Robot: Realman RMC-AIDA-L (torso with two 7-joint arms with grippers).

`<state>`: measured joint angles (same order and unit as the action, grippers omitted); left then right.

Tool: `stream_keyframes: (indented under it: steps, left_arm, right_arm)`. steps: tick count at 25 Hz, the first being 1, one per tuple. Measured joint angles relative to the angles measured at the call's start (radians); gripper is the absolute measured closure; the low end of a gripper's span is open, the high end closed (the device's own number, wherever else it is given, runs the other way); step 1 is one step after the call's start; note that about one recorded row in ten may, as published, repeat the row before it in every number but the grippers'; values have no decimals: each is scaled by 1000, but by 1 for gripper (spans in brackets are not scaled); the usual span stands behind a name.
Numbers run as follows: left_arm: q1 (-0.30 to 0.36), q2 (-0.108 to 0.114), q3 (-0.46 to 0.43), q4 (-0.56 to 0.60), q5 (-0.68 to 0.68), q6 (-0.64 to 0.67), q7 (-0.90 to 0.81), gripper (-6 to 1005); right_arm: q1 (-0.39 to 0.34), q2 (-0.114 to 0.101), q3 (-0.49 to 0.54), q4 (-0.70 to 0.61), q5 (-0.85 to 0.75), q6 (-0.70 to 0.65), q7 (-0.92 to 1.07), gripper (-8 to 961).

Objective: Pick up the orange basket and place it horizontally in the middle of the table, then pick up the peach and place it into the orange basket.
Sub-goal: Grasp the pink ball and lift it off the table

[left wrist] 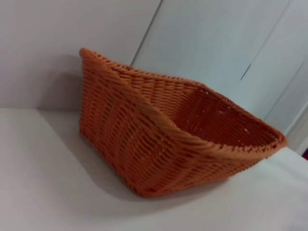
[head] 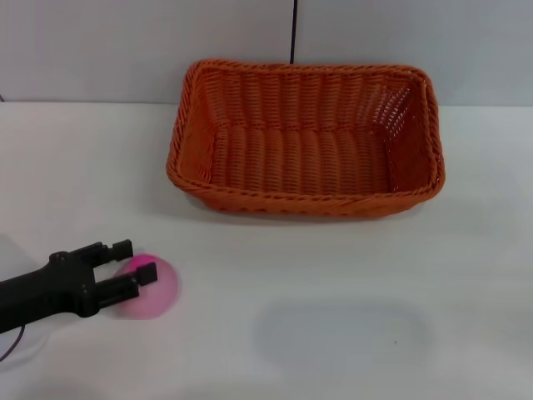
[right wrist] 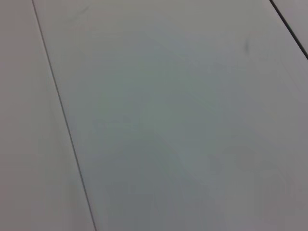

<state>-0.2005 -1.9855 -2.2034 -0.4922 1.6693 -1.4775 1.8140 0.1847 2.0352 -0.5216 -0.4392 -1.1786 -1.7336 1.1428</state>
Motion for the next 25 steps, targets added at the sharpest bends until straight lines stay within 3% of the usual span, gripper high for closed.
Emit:
stream_keyframes:
  steps: [14, 19, 23, 25]
  left_arm:
    - [-1, -20, -50, -7, 55, -2, 7, 443]
    - [0, -21, -58, -6, 58, -9, 15, 643]
    - [-2, -26, -67, -10, 53, -23, 15, 728]
    - [-10, -35, -147, -10, 48, -73, 19, 772]
  right_arm:
    - [12, -6, 0, 40, -3, 6, -3, 323]
    - [13, -8, 4, 49, -3, 8, -7, 323]
    - [13, -8, 5, 49, -3, 9, -8, 323]
    - [13, -8, 3, 49, -3, 10, -8, 323]
